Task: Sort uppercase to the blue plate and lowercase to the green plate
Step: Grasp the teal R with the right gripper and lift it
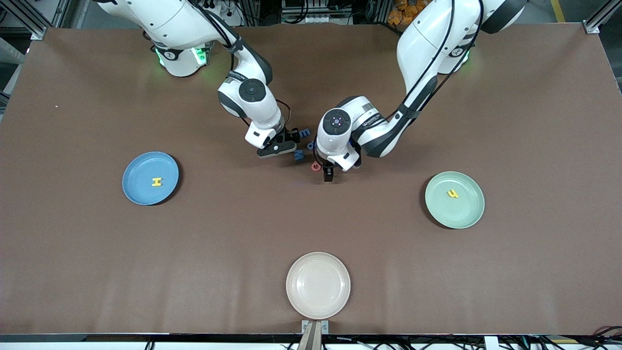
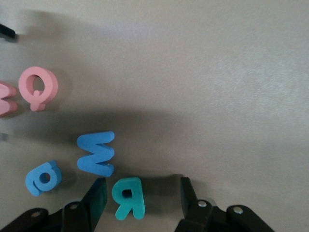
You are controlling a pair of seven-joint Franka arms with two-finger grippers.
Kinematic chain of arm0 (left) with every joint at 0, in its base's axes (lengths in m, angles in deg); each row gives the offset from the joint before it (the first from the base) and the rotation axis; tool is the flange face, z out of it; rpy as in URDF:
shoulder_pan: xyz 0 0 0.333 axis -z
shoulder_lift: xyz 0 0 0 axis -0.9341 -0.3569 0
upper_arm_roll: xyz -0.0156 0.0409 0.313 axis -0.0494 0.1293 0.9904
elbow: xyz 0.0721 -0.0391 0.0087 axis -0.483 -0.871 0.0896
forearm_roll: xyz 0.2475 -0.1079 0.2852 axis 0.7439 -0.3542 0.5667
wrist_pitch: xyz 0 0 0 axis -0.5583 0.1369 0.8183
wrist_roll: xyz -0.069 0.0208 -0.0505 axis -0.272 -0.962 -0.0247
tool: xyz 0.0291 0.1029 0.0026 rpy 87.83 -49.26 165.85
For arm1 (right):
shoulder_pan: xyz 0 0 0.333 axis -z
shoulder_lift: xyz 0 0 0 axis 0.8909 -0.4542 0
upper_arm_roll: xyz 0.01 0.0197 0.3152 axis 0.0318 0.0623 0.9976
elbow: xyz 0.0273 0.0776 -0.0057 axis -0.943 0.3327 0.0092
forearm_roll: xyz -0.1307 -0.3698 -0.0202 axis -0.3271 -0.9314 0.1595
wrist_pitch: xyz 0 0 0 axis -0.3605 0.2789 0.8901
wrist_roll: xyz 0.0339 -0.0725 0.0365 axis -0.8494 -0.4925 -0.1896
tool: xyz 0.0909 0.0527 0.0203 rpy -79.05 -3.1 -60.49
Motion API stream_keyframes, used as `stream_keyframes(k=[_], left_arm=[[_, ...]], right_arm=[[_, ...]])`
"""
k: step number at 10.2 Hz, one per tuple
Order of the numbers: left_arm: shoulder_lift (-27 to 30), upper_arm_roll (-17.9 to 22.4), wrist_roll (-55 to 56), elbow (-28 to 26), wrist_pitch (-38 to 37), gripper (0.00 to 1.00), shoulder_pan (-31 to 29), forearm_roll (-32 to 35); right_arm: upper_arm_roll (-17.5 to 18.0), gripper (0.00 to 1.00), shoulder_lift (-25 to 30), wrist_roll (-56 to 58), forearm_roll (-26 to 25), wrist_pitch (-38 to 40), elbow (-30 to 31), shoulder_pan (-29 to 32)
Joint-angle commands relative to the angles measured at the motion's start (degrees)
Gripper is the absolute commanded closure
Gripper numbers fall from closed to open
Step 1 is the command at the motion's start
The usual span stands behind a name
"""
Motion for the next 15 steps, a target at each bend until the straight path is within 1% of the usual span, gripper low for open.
stream_keyframes(k=[1, 2, 4, 6, 7, 8, 11, 12, 14, 15], left_arm=[[-0.2, 0.8, 1.0, 0.2, 0.8, 0.0, 0.7, -0.2], [-0.2, 1.2, 1.0, -0.1, 1.0, 0.0, 0.9, -0.2], [-0.2, 2.0, 2.0, -0.5, 1.9, 0.0, 1.9, 0.3], [-0.2, 2.3, 2.7, -0.7, 2.1, 0.0, 2.6, 0.6], [-0.1, 2.4, 3.5, -1.0, 2.3, 0.0, 3.3, 0.6], [0.0, 3.5, 4.7, -1.2, 2.2, 0.0, 4.4, 1.9], [0.3, 3.9, 12.7, -2.2, 2.3, 0.0, 4.8, 9.9], [0.4, 3.8, 13.1, -2.4, 2.3, 0.0, 4.7, 10.3], [0.6, 3.8, 13.0, -2.7, 2.3, 0.0, 4.6, 10.4], [0.7, 3.8, 12.8, -2.8, 2.3, 0.0, 4.4, 10.4]], right_arm=[[0.2, 0.33, -0.7, -3.7, -1.6, -1.1, -0.1, -0.5], [0.2, 0.37, -0.8, -3.7, -1.8, -1.1, -0.1, -0.6], [0.2, 0.57, -1.0, -3.7, -2.3, -1.0, -0.1, -0.6], [0.2, 0.68, -1.5, -3.7, -2.5, -1.0, -0.1, -0.6], [0.2, 0.69, -1.6, -3.6, -2.5, -1.0, -0.1, -0.6], [0.2, 0.74, -1.6, -3.6, -2.5, -1.0, -0.1, -0.6], [0.2, 0.76, -1.5, -3.4, -3.6, -0.5, -0.2, -0.3], [0.1, 0.76, -0.9, -2.7, -3.7, 0.0, -0.3, 0.1], [-0.2, 0.76, 1.3, 4.0, -3.9, 4.1, -0.6, 2.9], [-0.4, 0.76, 2.8, 7.6, -3.9, 7.5, -1.1, 4.2]])
